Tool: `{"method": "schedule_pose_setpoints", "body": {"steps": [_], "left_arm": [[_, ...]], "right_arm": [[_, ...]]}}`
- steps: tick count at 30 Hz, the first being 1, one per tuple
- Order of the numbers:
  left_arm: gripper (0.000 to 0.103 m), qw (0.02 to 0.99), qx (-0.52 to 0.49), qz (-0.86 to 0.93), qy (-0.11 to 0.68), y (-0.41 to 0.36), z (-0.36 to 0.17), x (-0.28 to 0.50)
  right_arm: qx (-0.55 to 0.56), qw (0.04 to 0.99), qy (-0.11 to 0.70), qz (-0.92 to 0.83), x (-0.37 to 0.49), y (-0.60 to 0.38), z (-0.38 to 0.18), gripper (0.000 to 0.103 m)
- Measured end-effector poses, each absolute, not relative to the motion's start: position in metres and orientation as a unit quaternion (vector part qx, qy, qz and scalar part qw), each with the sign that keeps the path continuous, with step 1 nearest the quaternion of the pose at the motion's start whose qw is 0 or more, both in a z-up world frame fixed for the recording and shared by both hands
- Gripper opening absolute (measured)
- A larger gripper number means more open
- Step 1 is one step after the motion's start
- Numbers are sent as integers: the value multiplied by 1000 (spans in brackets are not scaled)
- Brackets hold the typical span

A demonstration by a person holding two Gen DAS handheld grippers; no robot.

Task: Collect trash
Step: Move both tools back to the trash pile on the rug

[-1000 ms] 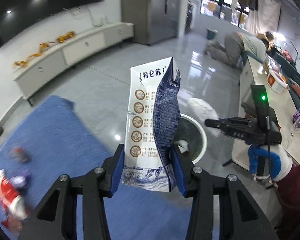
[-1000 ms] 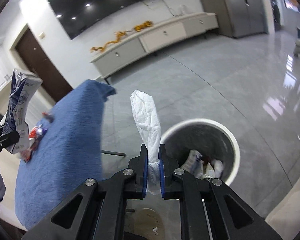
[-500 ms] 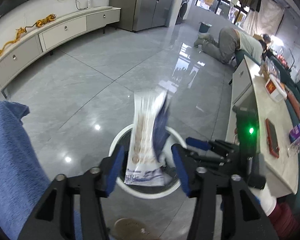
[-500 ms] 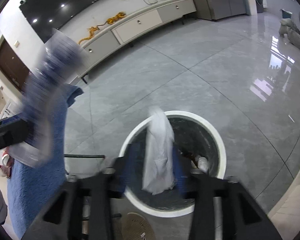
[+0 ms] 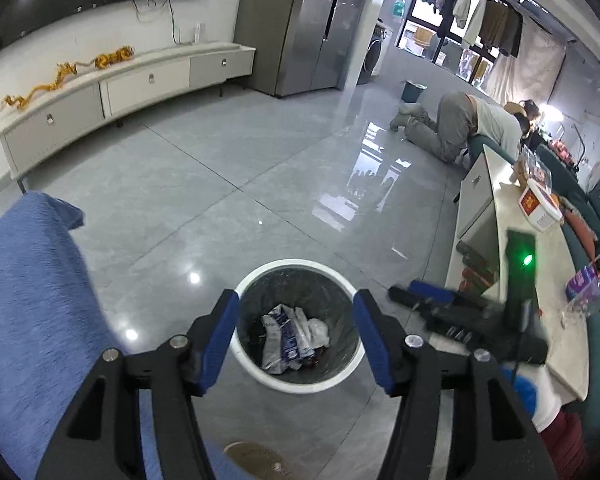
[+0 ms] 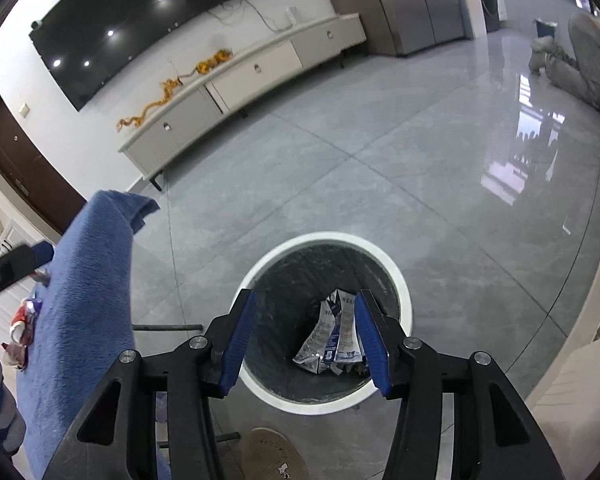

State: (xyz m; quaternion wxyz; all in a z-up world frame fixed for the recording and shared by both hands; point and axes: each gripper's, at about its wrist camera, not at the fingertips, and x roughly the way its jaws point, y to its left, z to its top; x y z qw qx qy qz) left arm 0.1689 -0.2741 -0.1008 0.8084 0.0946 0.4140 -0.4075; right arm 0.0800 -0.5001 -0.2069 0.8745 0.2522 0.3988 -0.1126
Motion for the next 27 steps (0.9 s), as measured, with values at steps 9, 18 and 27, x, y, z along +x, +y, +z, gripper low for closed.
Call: {"method": "schedule_pose_setpoints", "body": {"steps": [9, 18, 27], "left_arm": [[57, 846, 92, -378, 363, -194, -47, 137], [57, 885, 67, -328, 324, -88, -16, 119], [57, 913, 4, -264, 312, 36, -17, 112]], "right_arm": [[212, 914, 333, -95, 46, -465, -121, 51], [163, 942, 286, -60, 33, -407, -47, 52], [107, 958, 265, -9, 36, -337, 7, 56]]}}
